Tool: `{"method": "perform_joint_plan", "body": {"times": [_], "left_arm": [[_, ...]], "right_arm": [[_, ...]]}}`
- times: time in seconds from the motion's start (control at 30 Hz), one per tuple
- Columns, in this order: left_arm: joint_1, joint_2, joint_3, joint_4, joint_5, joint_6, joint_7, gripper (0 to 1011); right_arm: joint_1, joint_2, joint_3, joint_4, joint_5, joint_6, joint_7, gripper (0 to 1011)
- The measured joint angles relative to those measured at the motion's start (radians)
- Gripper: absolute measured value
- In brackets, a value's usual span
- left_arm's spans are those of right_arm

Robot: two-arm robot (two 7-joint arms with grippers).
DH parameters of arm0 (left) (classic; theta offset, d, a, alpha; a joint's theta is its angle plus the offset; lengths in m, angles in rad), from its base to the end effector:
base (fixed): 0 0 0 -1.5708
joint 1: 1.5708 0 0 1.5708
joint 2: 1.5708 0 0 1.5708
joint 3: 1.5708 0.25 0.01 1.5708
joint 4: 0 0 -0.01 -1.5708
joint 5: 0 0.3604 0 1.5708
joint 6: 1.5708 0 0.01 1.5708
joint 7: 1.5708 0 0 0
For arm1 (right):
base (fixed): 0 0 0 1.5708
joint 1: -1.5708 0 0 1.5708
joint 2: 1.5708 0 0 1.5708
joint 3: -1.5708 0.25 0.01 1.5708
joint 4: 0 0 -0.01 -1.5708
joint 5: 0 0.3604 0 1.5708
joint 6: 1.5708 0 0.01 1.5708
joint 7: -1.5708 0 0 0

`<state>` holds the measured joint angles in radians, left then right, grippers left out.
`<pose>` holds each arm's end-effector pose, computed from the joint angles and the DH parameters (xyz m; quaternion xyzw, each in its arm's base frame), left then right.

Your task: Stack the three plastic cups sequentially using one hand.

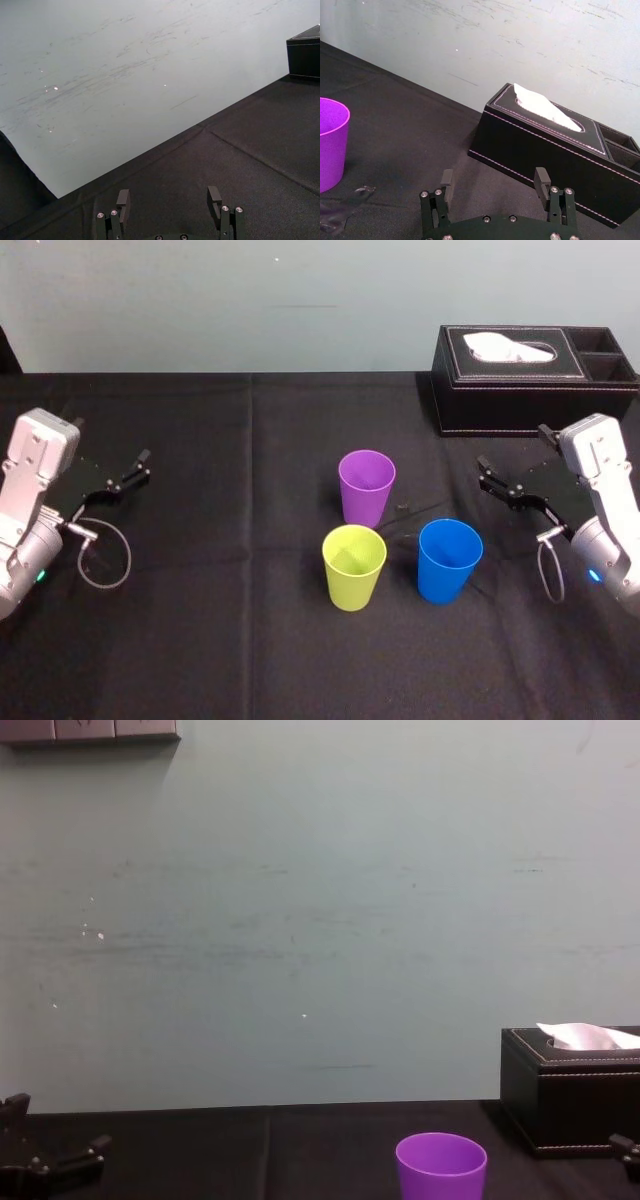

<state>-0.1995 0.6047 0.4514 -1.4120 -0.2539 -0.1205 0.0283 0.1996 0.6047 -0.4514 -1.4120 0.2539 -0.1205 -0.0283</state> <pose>0.4003 0.0463 -0.2799 0.1415 -0.1325 0.5799 0.7913 0.4004 -0.0463 -0.2799 -0.1415 -0.1325 -0.5799 0.7913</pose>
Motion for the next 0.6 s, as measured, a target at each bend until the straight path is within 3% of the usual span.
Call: {"method": "perform_joint_plan", "body": {"times": [0.6], "left_arm": [[0.0,0.0,0.0,0.0,0.0,0.0,0.0,1011]], "right_arm": [[0.0,0.0,0.0,0.0,0.0,0.0,0.0,1002]]}}
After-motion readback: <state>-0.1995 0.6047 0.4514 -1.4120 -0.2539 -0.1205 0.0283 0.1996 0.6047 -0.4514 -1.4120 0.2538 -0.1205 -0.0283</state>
